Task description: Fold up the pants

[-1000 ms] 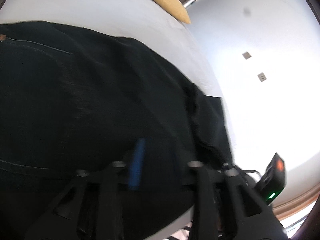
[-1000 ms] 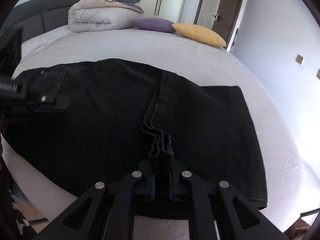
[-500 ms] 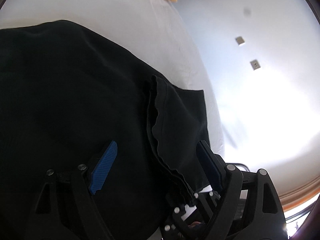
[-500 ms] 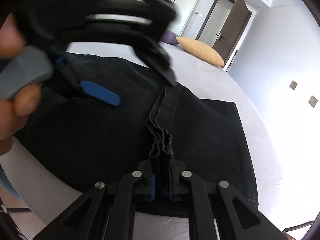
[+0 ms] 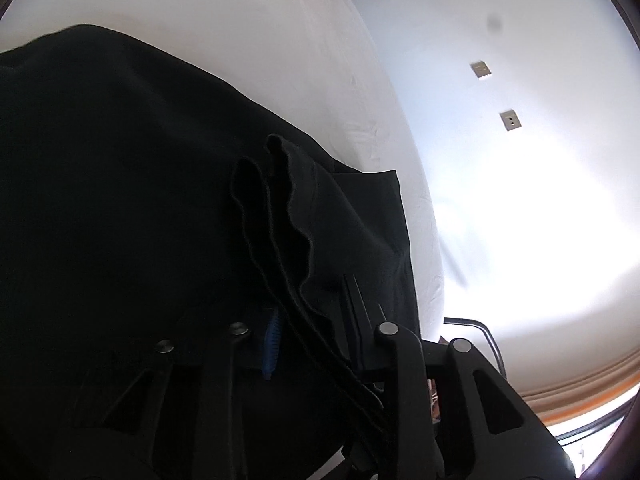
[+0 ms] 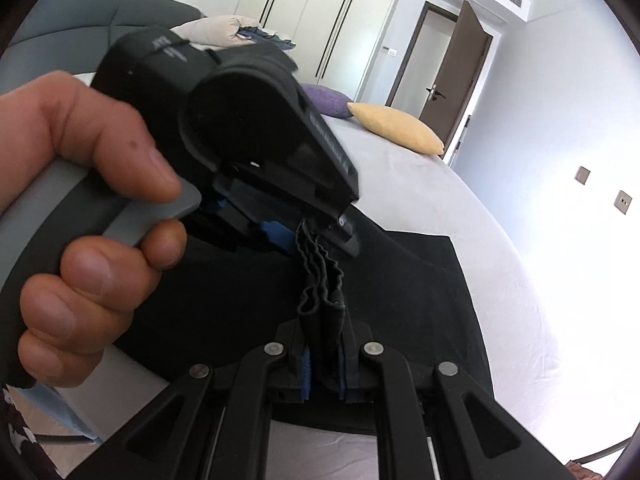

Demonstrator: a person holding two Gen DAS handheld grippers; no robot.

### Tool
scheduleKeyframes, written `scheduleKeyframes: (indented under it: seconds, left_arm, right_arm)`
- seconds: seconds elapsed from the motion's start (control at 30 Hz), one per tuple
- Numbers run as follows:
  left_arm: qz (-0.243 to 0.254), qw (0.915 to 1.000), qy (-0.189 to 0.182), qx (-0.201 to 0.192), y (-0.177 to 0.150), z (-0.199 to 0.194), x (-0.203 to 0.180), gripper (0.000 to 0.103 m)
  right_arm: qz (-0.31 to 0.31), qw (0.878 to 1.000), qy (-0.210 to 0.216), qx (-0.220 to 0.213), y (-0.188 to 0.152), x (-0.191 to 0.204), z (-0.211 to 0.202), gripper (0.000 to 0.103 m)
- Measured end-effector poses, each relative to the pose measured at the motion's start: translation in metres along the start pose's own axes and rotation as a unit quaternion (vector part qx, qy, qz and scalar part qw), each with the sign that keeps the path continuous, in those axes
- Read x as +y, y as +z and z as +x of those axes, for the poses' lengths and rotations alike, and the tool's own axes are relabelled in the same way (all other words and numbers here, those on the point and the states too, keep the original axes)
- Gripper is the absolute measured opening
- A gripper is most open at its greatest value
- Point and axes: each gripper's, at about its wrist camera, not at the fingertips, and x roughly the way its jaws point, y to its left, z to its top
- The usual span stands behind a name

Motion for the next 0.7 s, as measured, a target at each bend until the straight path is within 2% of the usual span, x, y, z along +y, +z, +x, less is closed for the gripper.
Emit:
scheduleKeyframes:
  seconds: [0.1,0.4,0.7]
  left_arm:
    - [0.005,1.0,0.004,-0.005,0.002,-0.014,0.002,0.014]
    - [0.058,0.9966,0.055,-0.022,0.009,-0.085,0.018,0.013]
    - [0.04,0.9945,0.085,-0.044,0.009,-0.154,0.071,0.013]
  right_arm:
    - [-0.015,1.0,0.006,0.002,-0.001,0.001,0.002,0.011]
    - [-0.098,0.994,0.04,-0.013,0.019,0.044,-0.009,0.011]
    - [-0.164,0.983,0.087,-0.014,0.031,0.084,0.003,0.011]
